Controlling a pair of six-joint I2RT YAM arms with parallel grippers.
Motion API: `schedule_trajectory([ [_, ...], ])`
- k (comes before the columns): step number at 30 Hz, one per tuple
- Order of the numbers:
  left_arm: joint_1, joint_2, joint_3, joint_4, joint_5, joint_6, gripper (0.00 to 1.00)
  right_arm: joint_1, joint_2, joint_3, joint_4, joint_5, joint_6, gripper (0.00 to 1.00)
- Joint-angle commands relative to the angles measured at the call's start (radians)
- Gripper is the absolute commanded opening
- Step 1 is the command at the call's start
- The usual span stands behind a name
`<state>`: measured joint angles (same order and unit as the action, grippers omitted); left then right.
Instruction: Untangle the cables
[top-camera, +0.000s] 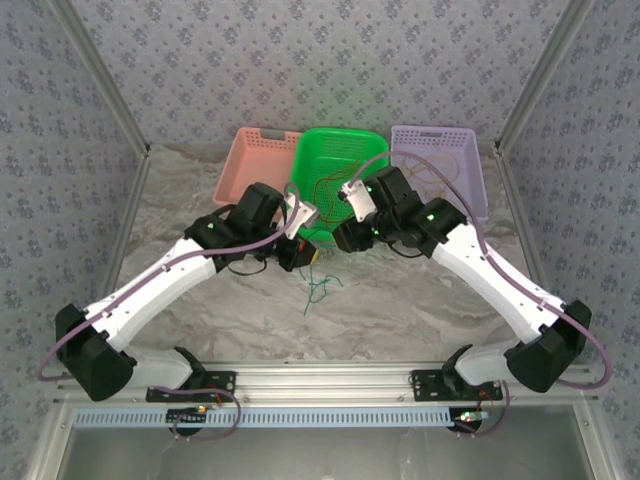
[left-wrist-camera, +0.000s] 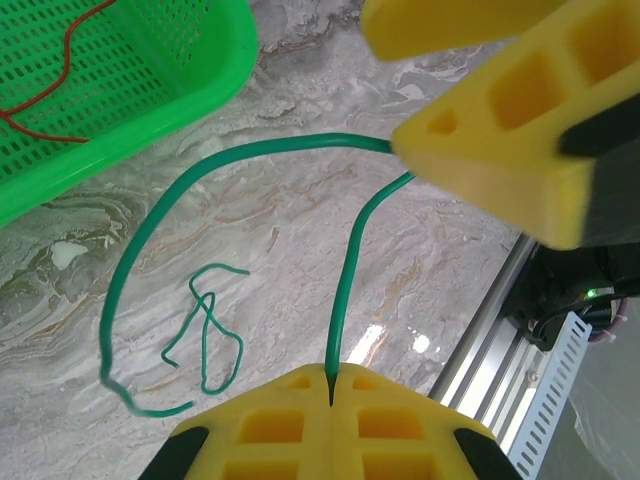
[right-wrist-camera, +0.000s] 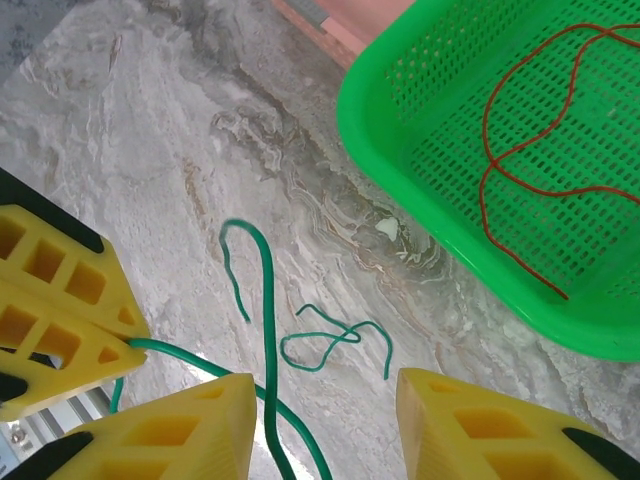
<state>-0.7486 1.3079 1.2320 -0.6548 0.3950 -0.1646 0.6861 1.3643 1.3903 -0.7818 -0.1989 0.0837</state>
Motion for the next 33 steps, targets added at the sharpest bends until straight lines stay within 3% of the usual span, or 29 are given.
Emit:
schedule_trajectory([
  [1,-0.012,0.004,0.036,-0.008,0.001,0.021,0.00,0.000,0.032,0.033,-0.030,-0.047,-0.042,0.43],
  [5,-0.014,0.003,0.029,-0.006,0.000,0.020,0.00,-0.004,0.059,0.048,-0.024,-0.069,-0.037,0.42],
  [8,-0.019,0.004,0.024,-0.002,0.002,0.019,0.00,-0.012,0.072,0.054,-0.005,-0.086,-0.026,0.34],
  [13,-0.025,-0.002,0.009,0.007,-0.005,0.014,0.00,-0.039,0.059,0.039,0.061,-0.075,0.018,0.00],
  [22,-0.028,-0.029,-0.096,0.130,-0.010,-0.056,0.00,-0.232,-0.134,-0.161,0.553,-0.145,0.417,0.00],
  [28,-0.060,-0.041,-0.184,0.317,-0.011,-0.157,0.00,-0.229,-0.195,-0.374,0.980,-0.013,0.765,0.00],
  [33,-0.087,-0.047,-0.226,0.400,-0.035,-0.200,0.00,-0.196,-0.213,-0.509,1.214,0.162,0.983,0.00],
])
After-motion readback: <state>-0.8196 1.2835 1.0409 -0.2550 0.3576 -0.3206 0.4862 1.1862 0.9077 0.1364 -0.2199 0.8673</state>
